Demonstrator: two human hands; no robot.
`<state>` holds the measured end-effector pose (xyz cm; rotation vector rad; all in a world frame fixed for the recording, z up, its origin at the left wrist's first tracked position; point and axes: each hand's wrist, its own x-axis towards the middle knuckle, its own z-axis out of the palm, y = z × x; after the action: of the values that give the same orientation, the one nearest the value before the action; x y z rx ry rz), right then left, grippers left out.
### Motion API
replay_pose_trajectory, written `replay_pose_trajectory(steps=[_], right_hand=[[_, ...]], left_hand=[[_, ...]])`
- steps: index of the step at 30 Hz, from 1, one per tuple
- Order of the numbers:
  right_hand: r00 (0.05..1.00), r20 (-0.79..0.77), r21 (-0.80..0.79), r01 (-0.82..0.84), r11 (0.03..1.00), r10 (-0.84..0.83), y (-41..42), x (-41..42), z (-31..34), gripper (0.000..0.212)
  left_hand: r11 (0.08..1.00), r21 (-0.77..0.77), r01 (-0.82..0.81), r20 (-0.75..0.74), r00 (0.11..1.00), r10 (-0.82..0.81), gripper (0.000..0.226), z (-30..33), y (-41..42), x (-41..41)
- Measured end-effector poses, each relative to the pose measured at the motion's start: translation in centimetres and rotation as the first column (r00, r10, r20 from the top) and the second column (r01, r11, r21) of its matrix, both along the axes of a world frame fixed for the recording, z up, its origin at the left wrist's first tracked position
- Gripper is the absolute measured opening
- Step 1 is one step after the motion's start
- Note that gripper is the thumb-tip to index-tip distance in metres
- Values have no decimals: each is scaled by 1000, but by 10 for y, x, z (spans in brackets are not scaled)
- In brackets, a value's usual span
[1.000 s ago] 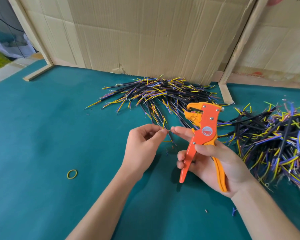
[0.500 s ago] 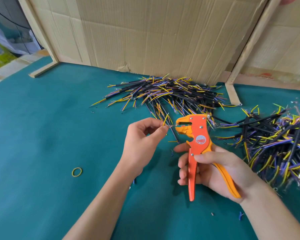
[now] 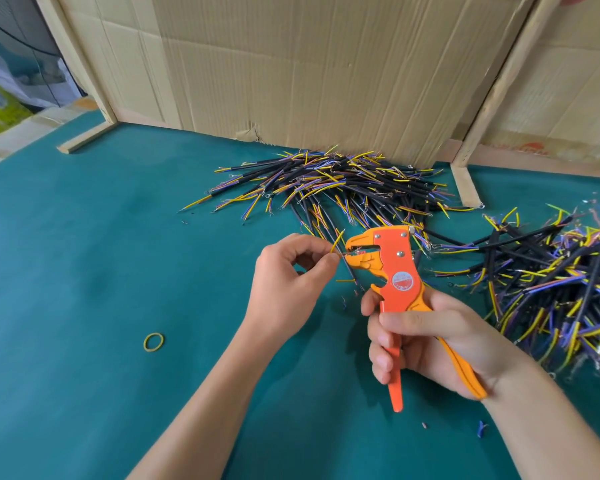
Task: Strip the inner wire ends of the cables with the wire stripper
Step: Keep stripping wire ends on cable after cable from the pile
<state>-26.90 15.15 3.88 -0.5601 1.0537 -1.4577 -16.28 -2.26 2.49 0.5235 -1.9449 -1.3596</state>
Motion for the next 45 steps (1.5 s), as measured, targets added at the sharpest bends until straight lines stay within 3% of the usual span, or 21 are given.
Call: replay_pose_trajectory(steps=[13, 18, 20, 29, 31, 36, 38, 45], right_hand=[[1000, 15, -7, -2, 1000, 2, 0, -1, 1, 51], [1000, 1, 4, -24, 1000, 24, 0, -3, 0, 18], [1000, -10, 23, -9, 1000, 10, 0, -2, -1, 16], [981, -103, 76, 174, 982, -166, -9, 12, 1, 59], [983, -66, 56, 173, 983, -170, -10, 14, -1, 64], [975, 142, -87, 187, 978, -174, -2, 4, 0, 39], [956, 200, -82, 237, 968, -217, 1, -2, 0, 44], [921, 212, -14, 336, 942, -326, -4, -2, -8, 48]], left_hand=[[1000, -18, 19, 5, 1000, -19, 9, -1, -2, 1], [999, -43, 12, 18, 1000, -12, 9, 1, -1, 2], [998, -54, 11, 29, 1000, -9, 13, 2, -1, 2], [999, -41, 2, 9, 1000, -1, 18, -1, -4, 0], [1000, -10, -3, -3, 1000, 3, 21, -2, -4, -1], [991, 130, -12, -29, 999, 16, 12, -5, -9, -2], [984, 176, 0, -45, 999, 8, 6, -6, -10, -2], [984, 176, 1, -44, 999, 7, 1, -5, -1, -1]])
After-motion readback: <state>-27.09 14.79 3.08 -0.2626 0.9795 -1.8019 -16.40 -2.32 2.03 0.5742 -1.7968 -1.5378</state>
